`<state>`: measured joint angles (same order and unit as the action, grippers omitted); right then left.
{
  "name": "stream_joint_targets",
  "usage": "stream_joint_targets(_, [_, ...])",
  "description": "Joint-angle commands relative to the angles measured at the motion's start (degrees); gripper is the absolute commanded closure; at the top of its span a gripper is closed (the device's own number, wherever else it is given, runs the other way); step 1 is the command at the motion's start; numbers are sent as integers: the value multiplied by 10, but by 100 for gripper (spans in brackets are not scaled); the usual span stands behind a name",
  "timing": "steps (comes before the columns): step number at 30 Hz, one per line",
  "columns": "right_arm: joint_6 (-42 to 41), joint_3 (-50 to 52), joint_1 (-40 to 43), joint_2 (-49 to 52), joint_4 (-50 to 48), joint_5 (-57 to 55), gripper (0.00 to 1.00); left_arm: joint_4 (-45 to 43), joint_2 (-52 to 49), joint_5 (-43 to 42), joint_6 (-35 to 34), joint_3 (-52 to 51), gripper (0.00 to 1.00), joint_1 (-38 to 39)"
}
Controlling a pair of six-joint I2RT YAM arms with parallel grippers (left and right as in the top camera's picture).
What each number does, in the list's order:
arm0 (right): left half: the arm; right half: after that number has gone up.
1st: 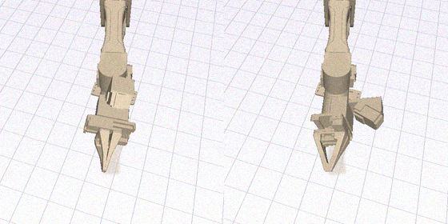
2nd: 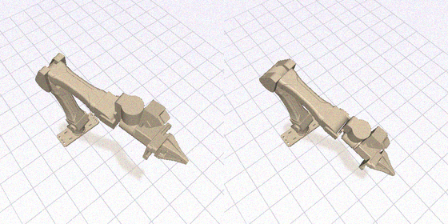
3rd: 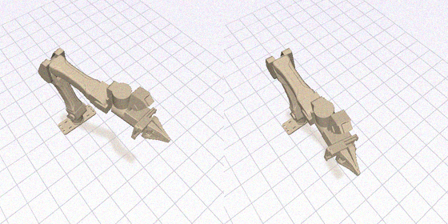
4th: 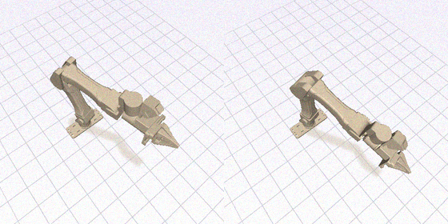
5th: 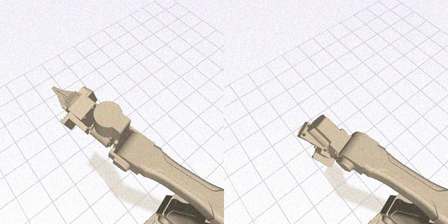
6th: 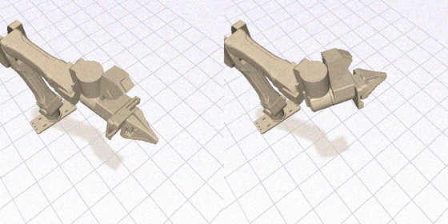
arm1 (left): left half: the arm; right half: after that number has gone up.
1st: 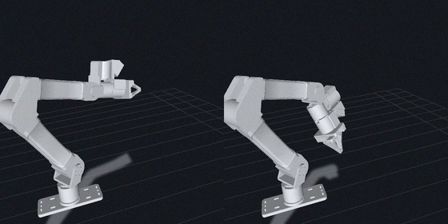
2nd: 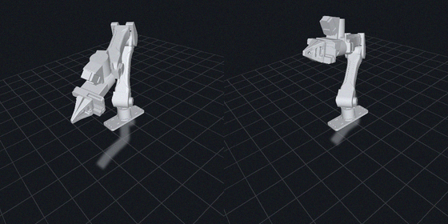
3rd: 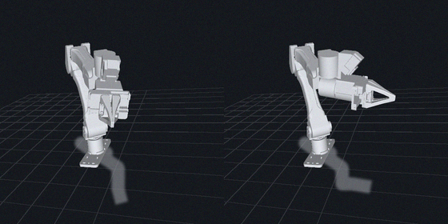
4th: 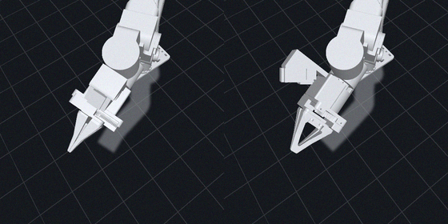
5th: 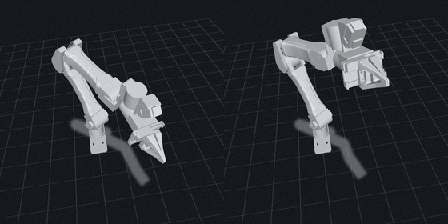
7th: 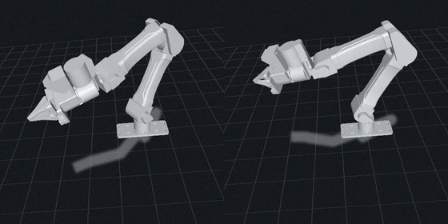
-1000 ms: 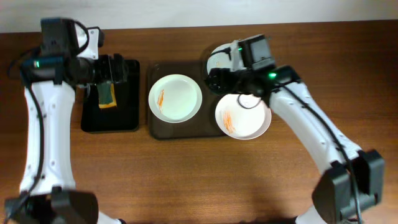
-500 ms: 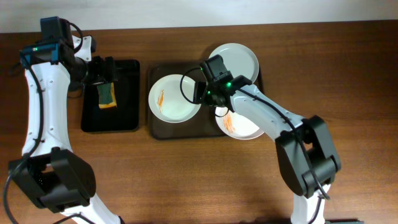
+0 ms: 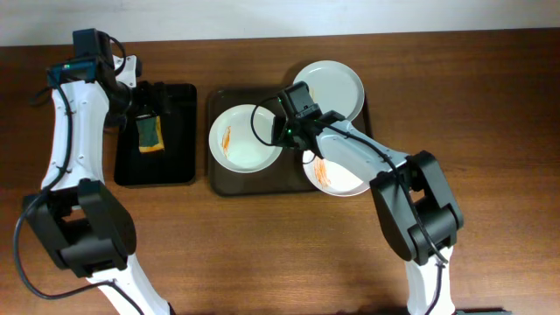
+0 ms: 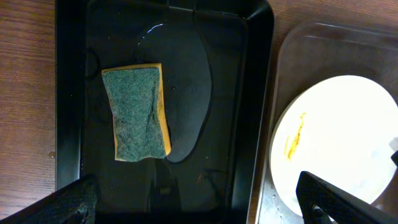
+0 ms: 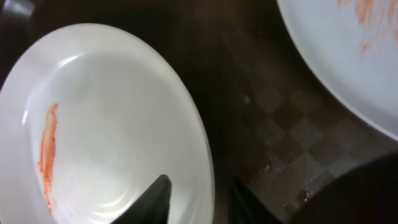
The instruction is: Clean dirty plates on tray and stack at the side
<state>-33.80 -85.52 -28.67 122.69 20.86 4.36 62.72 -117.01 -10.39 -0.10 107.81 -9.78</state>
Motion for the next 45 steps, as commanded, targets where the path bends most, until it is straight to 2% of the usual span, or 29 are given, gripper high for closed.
stream_joint_targets(1, [5,-10,-3,25,-2,0,74,-2,-9,26,-3,11,1,-1])
stream_joint_targets(5, [5,-10,-3,38,-15,15,76,-3,-9,44,-3,11,1,-1])
stream_joint_targets(8, [5,-10,-5,40,-18,14,83,-3,-10,45,-3,11,1,-2])
stream_joint_targets(10, [5,-10,-7,41,-18,14,96,-4,-14,52,-3,10,1,-1])
stream_joint_targets(12, [5,-10,-8,41,-12,14,96,-4,-21,60,-3,10,6,-1])
stream_joint_targets(17, [5,-10,-9,41,-7,14,96,-10,-51,62,-3,10,11,-1])
stream_joint_targets(18, [5,-10,-9,41,-7,14,96,-10,-62,67,-4,10,18,-2])
stream_joint_targets(19, [5,-10,-9,41,-7,14,96,-10,-69,70,-4,10,19,-2])
stream_joint_targets(29, [5,-10,-9,41,-8,14,96,-66,-135,70,-5,10,19,-1])
stream_joint_targets(33, [5,-10,-9,41,-7,14,96,-82,-155,71,-6,10,30,-1])
stream_joint_targets(38, [5,-10,-9,41,-6,14,95,-82,-168,75,-14,10,37,-2])
stream_joint_targets(45, [5,-10,-9,41,-6,14,95,-32,-167,86,-23,73,36,-1])
